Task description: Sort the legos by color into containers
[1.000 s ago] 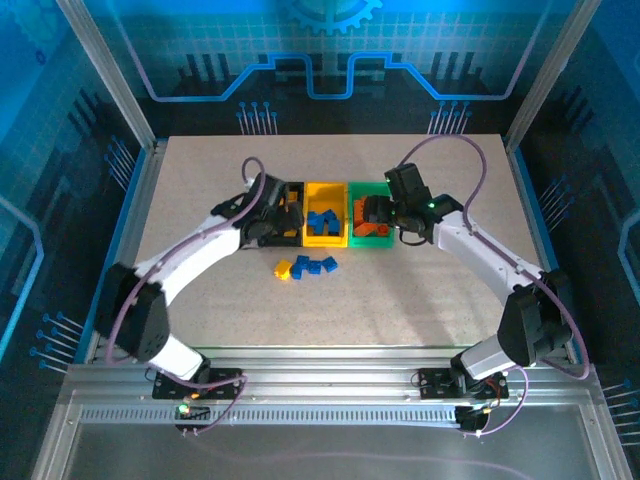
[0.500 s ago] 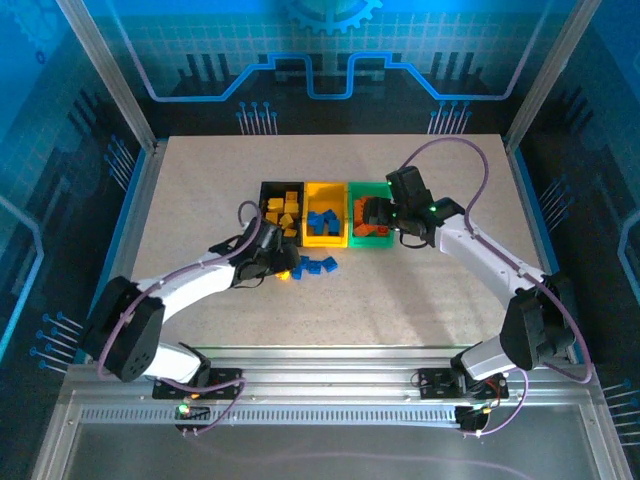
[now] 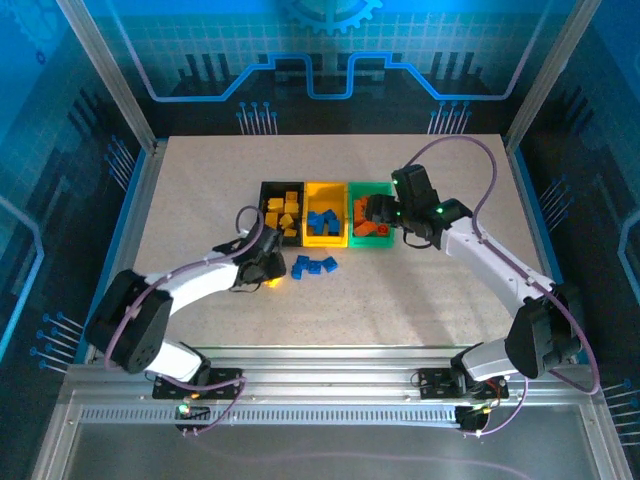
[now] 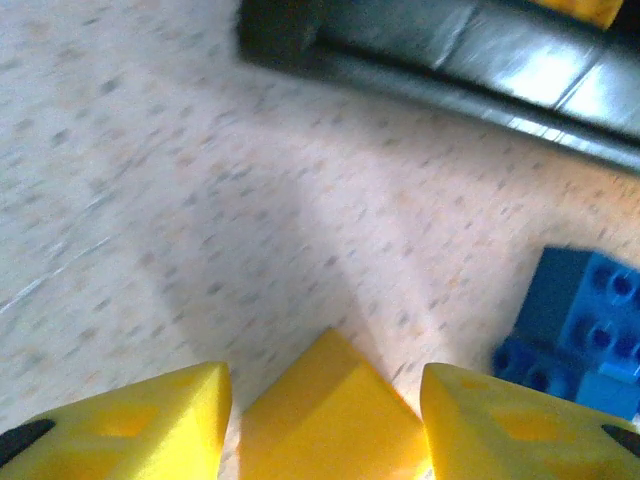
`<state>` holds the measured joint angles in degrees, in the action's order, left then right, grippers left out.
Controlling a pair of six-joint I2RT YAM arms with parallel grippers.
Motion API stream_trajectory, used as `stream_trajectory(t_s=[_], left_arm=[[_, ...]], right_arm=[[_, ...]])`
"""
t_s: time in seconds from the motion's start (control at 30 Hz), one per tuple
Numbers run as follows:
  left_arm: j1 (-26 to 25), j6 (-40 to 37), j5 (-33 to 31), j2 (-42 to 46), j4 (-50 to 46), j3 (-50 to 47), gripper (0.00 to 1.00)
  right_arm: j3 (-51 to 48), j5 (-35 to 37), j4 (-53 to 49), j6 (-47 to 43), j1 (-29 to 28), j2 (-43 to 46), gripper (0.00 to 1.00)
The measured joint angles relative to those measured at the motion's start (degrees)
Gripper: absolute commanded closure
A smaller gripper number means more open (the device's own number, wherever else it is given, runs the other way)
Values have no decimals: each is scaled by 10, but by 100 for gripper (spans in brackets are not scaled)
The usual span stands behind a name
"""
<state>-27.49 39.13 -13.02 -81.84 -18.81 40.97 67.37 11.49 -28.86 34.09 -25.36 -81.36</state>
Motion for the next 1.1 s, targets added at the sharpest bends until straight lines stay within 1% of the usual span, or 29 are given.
stream_trajectory(t_s=[0.07,0.13,0.17,0.2,0.27,0.37,0.47,0.5,0.57,0.73,0.77,0.83,0.97,1.1], left_arm=[[0,0,-3,41,-21,-23,38],[0,0,-2,78,-37,-40,22],[0,-1,0,90,-40,-45,19],[0,-1,5,99,-43,-45,16],[-2,-4,11,101,-42,-43,14],[-8,-10,16,72,-43,-32,5],[-9,-16,18,27,-42,-22,3],[-9,-16,18,12,-40,-20,4],[-9,-16,17,-9,-37,-20,9],[-9,-16,-2,-24,-43,-11,37],[-9,-19,-7,-25,-46,-11,39],[-9,-19,-13,-26,-49,-11,48],[-9,-20,-10,-26,-45,-8,55],[-13,-20,-5,-20,-45,0,56]], right_arm=[[0,0,0,0,0,0,20],[-1,-1,2,0,0,0,20],[-2,-2,4,0,0,0,20],[-3,-2,5,0,0,0,20],[-5,-4,7,1,0,0,20],[-11,-7,11,3,0,0,20],[-18,-10,14,5,0,0,20],[-20,-11,14,5,0,0,20],[-23,-11,15,5,0,0,20],[-23,-10,15,5,0,0,20],[-23,-10,15,5,0,0,20],[-23,-10,15,5,0,0,20],[-23,-11,15,5,1,0,20],[-23,-11,15,5,1,0,20]])
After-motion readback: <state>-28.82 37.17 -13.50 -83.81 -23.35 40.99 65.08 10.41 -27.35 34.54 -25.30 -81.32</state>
